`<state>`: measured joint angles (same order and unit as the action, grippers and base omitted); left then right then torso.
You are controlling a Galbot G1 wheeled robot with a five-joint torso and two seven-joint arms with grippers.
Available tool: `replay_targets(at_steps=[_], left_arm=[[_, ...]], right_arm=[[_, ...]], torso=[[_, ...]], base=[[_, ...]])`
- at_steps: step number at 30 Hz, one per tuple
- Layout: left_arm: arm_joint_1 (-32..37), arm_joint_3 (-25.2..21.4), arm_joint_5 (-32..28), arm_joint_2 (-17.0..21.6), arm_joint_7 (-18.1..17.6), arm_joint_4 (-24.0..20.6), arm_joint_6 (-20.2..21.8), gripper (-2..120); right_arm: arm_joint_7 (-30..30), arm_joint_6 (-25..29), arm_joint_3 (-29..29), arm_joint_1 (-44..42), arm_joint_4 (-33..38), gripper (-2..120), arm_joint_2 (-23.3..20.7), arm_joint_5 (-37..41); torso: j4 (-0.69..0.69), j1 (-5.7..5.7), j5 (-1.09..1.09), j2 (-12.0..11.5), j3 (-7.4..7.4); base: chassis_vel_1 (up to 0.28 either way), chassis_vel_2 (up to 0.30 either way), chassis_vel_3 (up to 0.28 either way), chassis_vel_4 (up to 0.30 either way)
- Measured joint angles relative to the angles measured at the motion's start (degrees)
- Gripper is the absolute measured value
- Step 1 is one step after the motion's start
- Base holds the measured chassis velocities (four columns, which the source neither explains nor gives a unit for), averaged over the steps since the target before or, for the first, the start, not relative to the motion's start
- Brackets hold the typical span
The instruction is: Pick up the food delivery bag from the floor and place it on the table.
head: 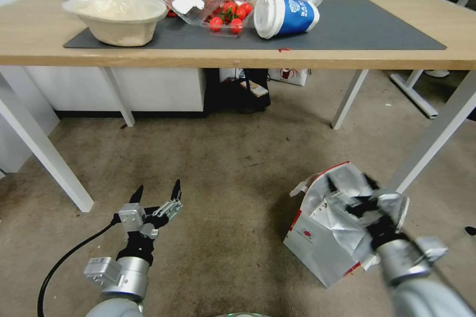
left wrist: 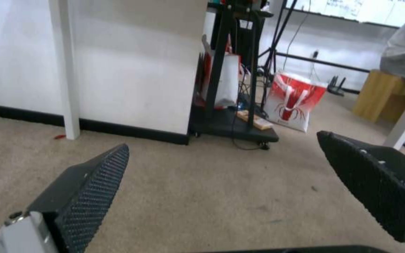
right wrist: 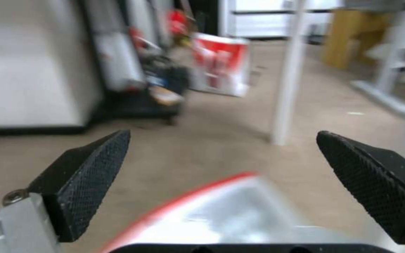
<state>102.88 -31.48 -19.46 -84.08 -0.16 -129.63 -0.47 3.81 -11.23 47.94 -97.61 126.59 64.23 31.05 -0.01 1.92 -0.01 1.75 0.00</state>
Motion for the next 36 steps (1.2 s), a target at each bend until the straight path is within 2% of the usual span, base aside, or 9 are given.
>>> replay_targets(at_steps=[1, 2, 3, 5, 6, 8, 12, 24, 36], left_arm=[[0.00, -0.01, 0.16, 0.09, 0.00, -0.02, 0.10, 100], [-0.02, 0.04, 0.36, 0.12, -0.01, -0.03, 0.23, 100], [-0.02, 0.04, 0.36, 0.12, -0.01, -0.03, 0.23, 100], [-0.07, 0.43, 0.44, 0.04, -0.04, -0.03, 0.36, 100], [-0.07, 0.43, 0.44, 0.04, -0.04, -0.03, 0.36, 100], [-0.07, 0.60, 0.23, 0.07, -0.07, 0.23, 0.34, 100], [-0.30, 0.36, -0.72, 0.56, -0.07, 0.85, 0.10, 100], [-2.02, 1.55, -1.69, 0.26, -0.22, 2.96, 0.09, 100], [-2.71, 1.50, -2.60, 1.20, -0.45, 4.04, 0.04, 100]], right_arm=[[2.26, -2.44, 1.01, 0.10, 0.19, 100, -1.32, 0.50], [9.60, -9.73, 2.38, 0.57, 1.47, 100, -3.89, 4.14], [9.60, -9.73, 2.38, 0.57, 1.47, 100, -3.89, 4.14], [24.06, -21.48, 3.58, 1.47, 4.02, 100, -7.12, 16.59], [24.06, -21.48, 3.58, 1.47, 4.02, 100, -7.12, 16.59], [31.82, -25.74, 3.36, 1.42, 4.68, 100, -8.17, 24.02], [42.03, -28.39, 2.18, 1.01, 5.60, 100, -8.17, 33.63], [46.70, -28.92, -5.00, 5.23, -1.27, 100, -4.93, 43.58], [49.49, -28.51, -9.15, 10.49, -7.18, 100, -6.53, 45.88]], torso=[[0.00, 0.00, 0.00, 0.01, 0.00], [0.00, 0.00, 0.04, 0.02, 0.00], [0.00, 0.00, 0.04, 0.02, 0.00], [0.02, 0.00, -0.01, 0.04, 0.00], [0.02, 0.00, -0.01, 0.04, 0.00], [0.01, 0.00, 0.03, 0.05, 0.00], [0.00, 0.00, 0.01, 0.08, 0.00], [0.01, 0.01, 0.01, 0.11, 0.00], [0.01, 0.02, 0.01, 0.14, 0.00]], base=[[0.000, 0.000, 0.000, 0.000], [0.000, 0.000, 0.000, 0.000], [0.000, 0.000, 0.000, 0.000], [0.000, 0.000, 0.000, 0.000], [0.000, 0.000, 0.000, 0.000], [0.000, 0.000, 0.000, 0.000], [0.000, 0.000, 0.000, 0.000], [0.000, 0.000, 0.000, 0.000], [0.000, 0.000, 0.000, 0.000]])
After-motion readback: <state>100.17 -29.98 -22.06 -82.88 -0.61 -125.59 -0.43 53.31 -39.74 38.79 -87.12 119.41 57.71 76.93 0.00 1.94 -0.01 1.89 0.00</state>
